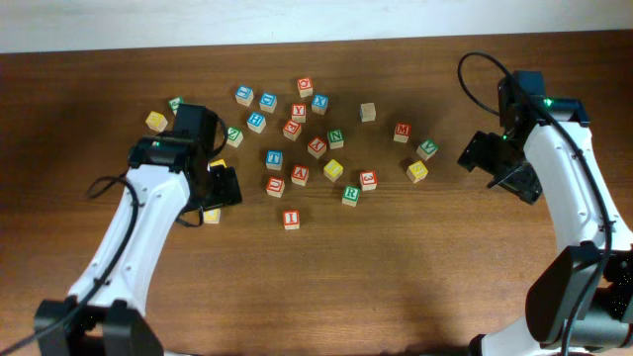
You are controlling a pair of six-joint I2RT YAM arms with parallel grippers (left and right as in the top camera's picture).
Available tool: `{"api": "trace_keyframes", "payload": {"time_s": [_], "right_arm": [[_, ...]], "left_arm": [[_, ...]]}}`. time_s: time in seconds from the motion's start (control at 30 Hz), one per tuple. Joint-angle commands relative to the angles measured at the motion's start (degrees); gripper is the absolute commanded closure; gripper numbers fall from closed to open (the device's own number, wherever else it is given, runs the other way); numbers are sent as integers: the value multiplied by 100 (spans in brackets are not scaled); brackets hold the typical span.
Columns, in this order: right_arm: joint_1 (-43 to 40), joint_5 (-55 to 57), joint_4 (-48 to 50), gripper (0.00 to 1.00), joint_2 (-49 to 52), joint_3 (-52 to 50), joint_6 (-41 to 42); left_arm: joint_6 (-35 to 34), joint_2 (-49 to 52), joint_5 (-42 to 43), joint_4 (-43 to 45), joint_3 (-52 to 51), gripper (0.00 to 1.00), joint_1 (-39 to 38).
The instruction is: Spell out ICRA
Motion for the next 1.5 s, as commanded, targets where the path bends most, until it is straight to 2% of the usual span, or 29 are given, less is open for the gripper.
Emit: {"api": "trace_keyframes", "payload": {"time_s": [0.0,0.1,0.2,0.4,0.5,0.6,0.8,0.97,1.1,1.47], "right_arm": [[-26,-13,2,2,-7,87,46],[-26,-13,2,2,-7,87,46],[-26,-13,2,2,-7,87,46],[-26,-13,2,2,-7,87,46],[-26,-13,2,2,-7,87,46],[-26,-13,2,2,-7,87,46],[-26,-13,2,2,-7,87,46],[-26,-13,2,2,-7,87,46],[-26,-13,2,2,-7,87,46],[-26,-13,2,2,-7,87,46]], "left_arm": [[577,358,131,-2,37,1,243],[1182,654,717,2,37,4,326],[1259,953,706,70,37,6,330],[1628,1381,647,374,-9,2,369],[1659,1410,570,721,-96,1,398],[1657,1412,94,990,-205,1,459],[1703,1419,433,1196,-562,1,459],[1764,1421,485,1792,-896,16,481],[1770,1421,579,1851,-903,37,481],[1851,1421,579,2107,-1132,36,481]]}}
